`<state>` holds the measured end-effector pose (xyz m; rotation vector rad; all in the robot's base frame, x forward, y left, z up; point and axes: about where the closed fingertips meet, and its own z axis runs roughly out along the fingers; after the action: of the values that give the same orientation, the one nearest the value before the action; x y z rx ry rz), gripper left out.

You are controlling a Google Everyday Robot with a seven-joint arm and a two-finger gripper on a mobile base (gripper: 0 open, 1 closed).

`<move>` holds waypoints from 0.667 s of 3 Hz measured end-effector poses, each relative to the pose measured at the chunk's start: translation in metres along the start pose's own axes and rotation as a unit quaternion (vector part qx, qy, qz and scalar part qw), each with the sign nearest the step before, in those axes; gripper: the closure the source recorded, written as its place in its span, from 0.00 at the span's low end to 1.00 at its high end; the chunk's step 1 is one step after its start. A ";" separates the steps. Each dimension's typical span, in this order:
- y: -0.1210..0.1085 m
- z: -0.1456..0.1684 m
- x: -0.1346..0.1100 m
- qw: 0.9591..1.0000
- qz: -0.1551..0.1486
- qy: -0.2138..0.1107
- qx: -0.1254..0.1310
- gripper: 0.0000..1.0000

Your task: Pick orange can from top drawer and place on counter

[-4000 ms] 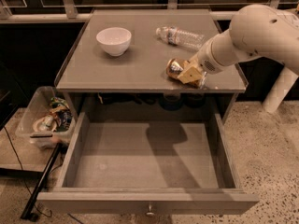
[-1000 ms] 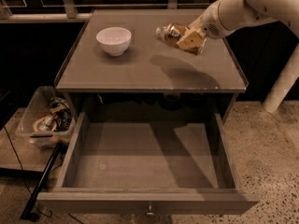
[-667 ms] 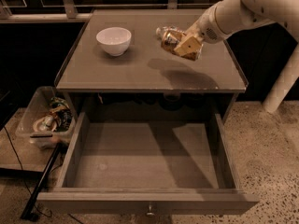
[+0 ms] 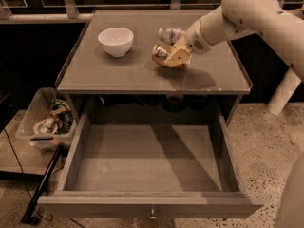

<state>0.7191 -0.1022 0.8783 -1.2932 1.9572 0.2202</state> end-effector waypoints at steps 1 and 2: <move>-0.002 0.015 0.006 1.000 0.005 -0.002 -0.007 1.00; -0.002 0.016 0.006 1.000 0.005 -0.001 -0.007 0.82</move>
Offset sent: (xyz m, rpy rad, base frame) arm 0.0072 0.0024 -0.0127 0.0095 0.0127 0.0030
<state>0.7273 -0.0994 0.8637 -1.2918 1.9638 0.2422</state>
